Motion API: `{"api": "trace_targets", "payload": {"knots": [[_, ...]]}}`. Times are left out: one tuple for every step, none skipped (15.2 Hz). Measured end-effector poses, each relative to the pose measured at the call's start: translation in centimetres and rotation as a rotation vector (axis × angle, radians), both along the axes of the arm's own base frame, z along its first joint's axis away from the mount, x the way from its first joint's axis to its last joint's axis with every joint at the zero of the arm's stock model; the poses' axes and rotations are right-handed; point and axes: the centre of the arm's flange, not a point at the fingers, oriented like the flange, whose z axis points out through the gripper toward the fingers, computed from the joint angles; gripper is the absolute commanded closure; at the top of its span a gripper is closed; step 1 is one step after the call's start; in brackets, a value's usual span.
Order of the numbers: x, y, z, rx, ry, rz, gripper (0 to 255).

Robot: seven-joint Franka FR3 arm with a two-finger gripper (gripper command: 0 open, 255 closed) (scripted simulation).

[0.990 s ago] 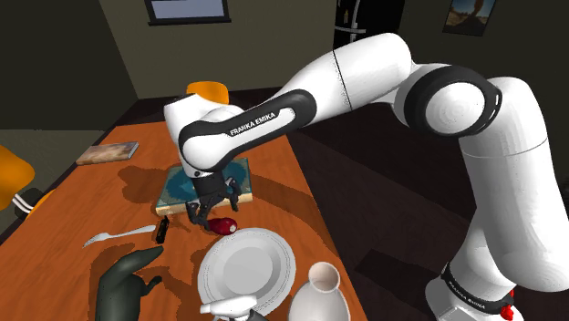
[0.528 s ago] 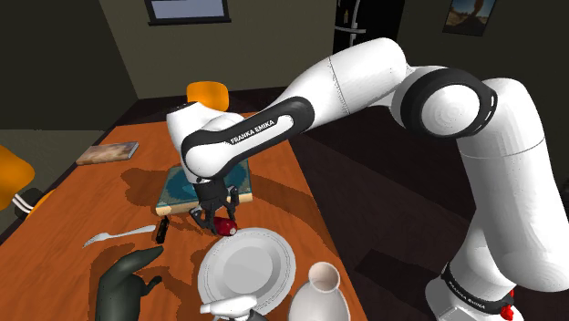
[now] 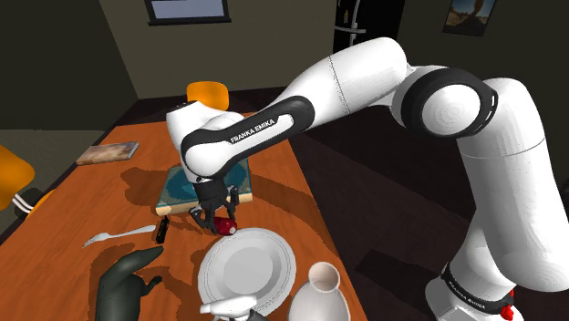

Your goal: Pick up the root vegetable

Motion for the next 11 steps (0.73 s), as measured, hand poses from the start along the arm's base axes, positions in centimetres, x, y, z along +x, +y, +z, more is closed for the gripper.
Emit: {"api": "trace_targets", "payload": {"knots": [[0.0,0.0,0.4,0.000,0.000,0.000,255],[-0.1,0.0,0.9,0.000,0.000,0.000,255],[0.0,0.0,1.3,0.000,0.000,0.000,255],[-0.1,0.0,1.8,0.000,0.000,0.000,255],[0.0,0.0,2.4,0.000,0.000,0.000,255],[0.0,0.0,3.0,0.000,0.000,0.000,255],[0.0,0.0,3.5,0.000,0.000,0.000,255],[0.0,0.0,4.0,0.000,0.000,0.000,255],[0.0,0.0,4.5,0.000,0.000,0.000,255],[0.0,0.0,5.0,0.000,0.000,0.000,255],[0.0,0.0,5.5,0.000,0.000,0.000,255]]}}
